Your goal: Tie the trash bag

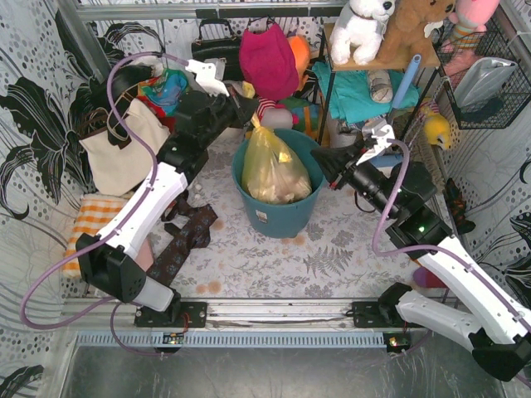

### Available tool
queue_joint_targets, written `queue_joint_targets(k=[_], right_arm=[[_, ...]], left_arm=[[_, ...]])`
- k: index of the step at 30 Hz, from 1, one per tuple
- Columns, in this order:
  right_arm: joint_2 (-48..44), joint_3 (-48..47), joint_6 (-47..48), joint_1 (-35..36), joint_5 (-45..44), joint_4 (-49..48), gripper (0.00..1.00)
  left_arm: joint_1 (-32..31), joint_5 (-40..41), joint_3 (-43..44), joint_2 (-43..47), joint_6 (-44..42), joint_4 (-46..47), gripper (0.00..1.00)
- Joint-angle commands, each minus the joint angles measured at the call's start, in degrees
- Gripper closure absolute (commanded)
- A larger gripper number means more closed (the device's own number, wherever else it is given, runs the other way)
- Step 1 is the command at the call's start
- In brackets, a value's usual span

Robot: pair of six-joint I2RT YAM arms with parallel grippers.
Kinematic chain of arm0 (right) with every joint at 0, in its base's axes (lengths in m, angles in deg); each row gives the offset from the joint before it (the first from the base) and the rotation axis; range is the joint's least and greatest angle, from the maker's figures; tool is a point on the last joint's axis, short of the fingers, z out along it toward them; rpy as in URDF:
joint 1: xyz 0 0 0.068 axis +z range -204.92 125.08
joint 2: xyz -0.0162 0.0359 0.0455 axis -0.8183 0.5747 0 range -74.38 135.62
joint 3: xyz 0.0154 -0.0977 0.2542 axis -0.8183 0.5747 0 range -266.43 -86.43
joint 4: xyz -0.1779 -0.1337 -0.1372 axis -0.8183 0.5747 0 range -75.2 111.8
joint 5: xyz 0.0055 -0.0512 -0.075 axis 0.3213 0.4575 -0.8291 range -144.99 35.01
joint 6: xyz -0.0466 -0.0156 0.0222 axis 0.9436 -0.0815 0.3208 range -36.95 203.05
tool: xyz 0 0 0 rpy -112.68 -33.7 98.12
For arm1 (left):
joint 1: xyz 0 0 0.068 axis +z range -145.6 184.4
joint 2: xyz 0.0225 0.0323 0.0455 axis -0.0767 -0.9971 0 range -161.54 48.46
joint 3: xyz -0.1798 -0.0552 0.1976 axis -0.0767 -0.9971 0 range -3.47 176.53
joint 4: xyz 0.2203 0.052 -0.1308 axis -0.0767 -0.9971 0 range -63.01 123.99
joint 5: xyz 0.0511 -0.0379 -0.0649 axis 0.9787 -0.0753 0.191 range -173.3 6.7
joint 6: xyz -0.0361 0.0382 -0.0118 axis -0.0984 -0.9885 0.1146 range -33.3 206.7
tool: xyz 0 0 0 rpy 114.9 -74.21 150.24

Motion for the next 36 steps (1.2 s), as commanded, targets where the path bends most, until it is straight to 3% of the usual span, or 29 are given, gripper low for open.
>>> queue_joint_targets(k=[1,6,7,10,13,17,22,26,33,36], right_arm=[[-2.0,5.8,-4.4,-0.2,-5.4,4.1,1.0],[-2.8,10.2,-0.4,-0.2,-1.3,-2.9,1.0],[-2.2,9.9,0.9,-0.2,-0.2,-3.8,0.95],[0.7,6.9,6.3,-0.2,6.9,-4.5,0.65],[0.9,10.2,11.9,-0.1,11.3,-14.9,0.44],[2.6,11.7,16.6,-0.1,13.5,-25.9,0.33],[6.7,10.2,19.0,-0.1,19.7,-31.9,0.33],[9.1,11.0,18.4,-0.1,18.3,-37.9,0.36],[9.8,9.3,19.7,-0.1,18.5,-36.7,0.41],[10.7,7.9,20.4,-0.1,22.6,-34.9,0.37]], left_arm=[[0.4,5.1,-5.1,-0.5,-1.4,-0.9,1.0],[0.4,-0.8,-9.9,0.2,1.5,4.4,1.0],[0.4,-1.7,-10.0,0.2,2.0,4.7,1.0],[0.4,-4.1,-9.1,0.0,3.2,4.8,1.0],[0.4,-5.6,-8.3,0.1,3.7,4.8,1.0],[0.4,-6.8,-7.5,0.3,4.2,4.4,1.0],[0.4,-6.7,-7.4,0.6,4.3,4.0,1.0],[0.4,-6.9,-7.3,0.7,4.5,4.0,1.0],[0.4,-7.2,-7.1,0.7,4.7,4.0,1.0],[0.4,-7.5,-6.8,0.4,5.0,3.9,1.0]])
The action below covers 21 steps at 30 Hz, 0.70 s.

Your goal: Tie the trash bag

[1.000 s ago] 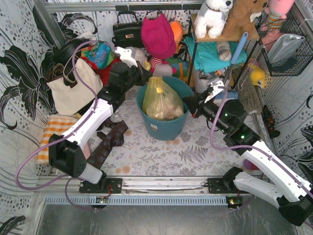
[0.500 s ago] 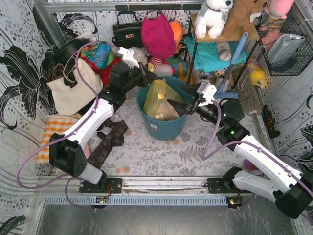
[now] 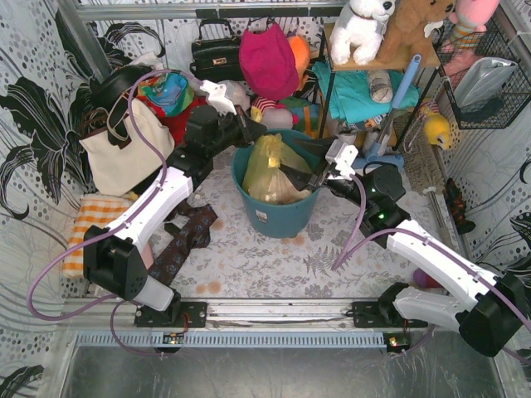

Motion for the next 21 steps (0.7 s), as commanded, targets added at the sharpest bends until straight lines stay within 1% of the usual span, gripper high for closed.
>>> queue_joint_targets(k=[1,4,7,12,14,15,17,18,19,21], right_arm=[[1.2,-3.8,1.6,-0.1,6.7,-1.1,0.35],[3.3,-4.2,1.4,-0.1,9.2,-2.5,0.33],[5.5,-4.4,0.5,-0.1,9.5,-5.3,0.35],[8.4,-5.6,-0.9,-0.1,9.6,-8.4,0.43],[8.7,-5.7,-1.3,-0.1,9.3,-9.2,0.55],[8.7,-5.4,-1.8,-0.1,9.1,-9.5,0.64],[7.9,-4.5,-3.0,-0.1,7.6,-10.8,0.84],[7.4,-3.8,-3.9,-0.1,5.8,-11.7,0.96],[6.5,-3.3,-4.5,-0.1,3.4,-12.4,1.0],[5.1,-3.4,-5.5,-0.1,-2.0,-11.9,1.0]], left_arm=[[0.2,-1.0,2.7,1.2,0.7,2.9,1.0],[0.2,-1.3,2.9,1.1,1.0,3.1,1.0],[0.2,-1.3,3.0,1.1,1.2,3.0,1.0],[0.2,-1.6,3.1,1.2,1.3,3.0,1.0],[0.2,-1.6,3.0,1.3,1.4,3.0,1.0],[0.2,-1.5,2.9,1.3,1.4,3.2,1.0],[0.2,-1.4,2.8,1.5,1.5,3.4,1.0],[0.3,-1.3,2.6,1.6,1.5,3.8,1.0],[0.2,-1.1,2.5,1.8,1.5,4.5,1.0],[0.3,-0.6,3.3,2.2,1.3,5.5,1.0]])
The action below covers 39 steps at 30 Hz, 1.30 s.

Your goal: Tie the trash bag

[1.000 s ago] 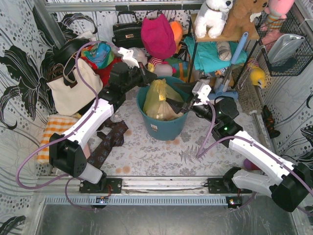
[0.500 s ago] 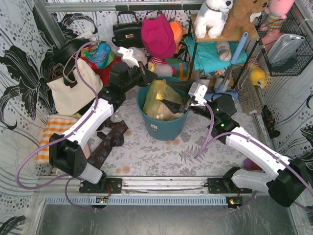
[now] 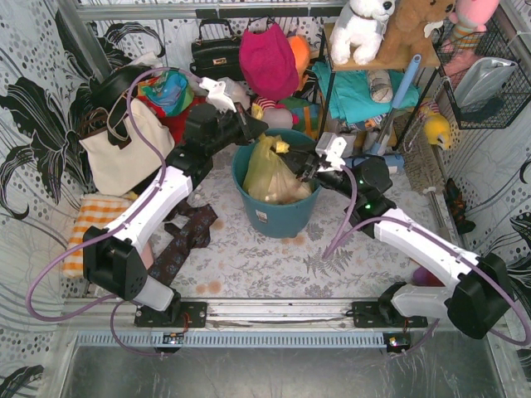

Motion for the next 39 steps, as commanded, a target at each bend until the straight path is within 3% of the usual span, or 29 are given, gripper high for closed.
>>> queue_joint_targets(k=[1,4,9,12,18,21,28,32,39], right_arm=[[-4.3,-0.6,-3.6,-0.1,-9.4,-4.2,1.0],[-6.5,-2.7,-4.4,-0.1,-9.7,-2.6,1.0],[-9.8,-3.0,-8.8,-0.1,-0.1,-0.5,1.0],[-12.1,1.4,-11.0,-0.1,2.4,2.1,1.0],[-16.0,13.5,-14.5,-0.1,-0.7,0.6,1.0],[-15.7,13.1,-15.0,-0.1,0.0,-0.4,1.0],[-12.9,4.1,-15.5,-0.1,5.0,-1.0,1.0],[-14.2,5.1,-17.1,-0.1,6.0,-0.8,1.0],[-18.3,15.0,-19.5,-0.1,2.8,0.3,1.0]], left_arm=[[0.3,0.7,3.4,2.2,-0.3,5.6,1.0],[0.4,2.2,7.5,2.2,-1.3,5.3,1.0],[0.3,1.6,12.2,0.1,-2.1,5.0,1.0],[0.3,-0.5,10.7,-1.8,-1.2,5.1,1.0],[0.3,-5.6,0.6,-4.3,2.8,11.9,1.0],[0.4,-7.9,1.3,-6.3,3.4,13.3,1.0],[0.3,-9.6,12.0,-7.2,2.9,12.3,1.0],[0.3,-8.1,10.1,-6.1,3.4,14.0,1.0],[0.3,-9.0,3.3,-7.8,5.0,17.2,1.0]])
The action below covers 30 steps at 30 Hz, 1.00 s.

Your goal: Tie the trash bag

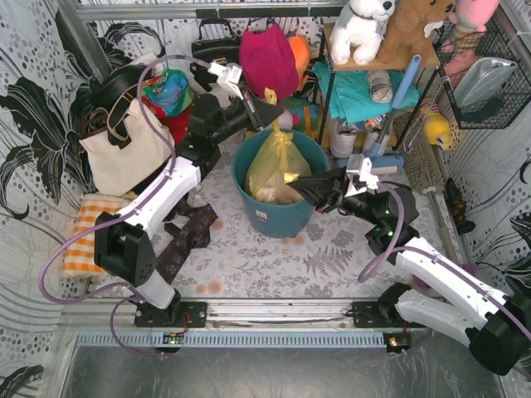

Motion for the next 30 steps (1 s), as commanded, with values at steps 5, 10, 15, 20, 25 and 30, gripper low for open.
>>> queue_joint_targets(k=[5,10,15,20,25,30], right_arm=[[-4.5,6.6,-1.5,0.1,1.1,3.1,1.0],[-4.5,1.7,2.0,0.1,5.2,8.3,1.0],[-2.0,-6.4,3.6,0.1,9.0,10.1,1.0],[-3.5,-6.4,3.1,0.1,10.2,10.9,1.0],[-6.9,-1.7,10.3,0.1,4.7,16.4,1.0],[-5.4,-5.2,23.0,0.1,0.5,22.7,0.44]], left_arm=[[0.4,0.1,-3.7,-3.6,0.2,2.0,1.0],[0.5,0.7,0.1,-4.5,-0.4,-0.8,1.0],[0.5,0.2,7.8,-5.4,-1.0,-3.0,1.0],[0.5,-1.2,7.5,-5.3,-0.2,-2.2,1.0],[0.5,-3.0,0.9,-4.8,1.2,1.2,1.0],[0.5,-5.6,-1.3,-5.2,2.6,2.1,1.0]])
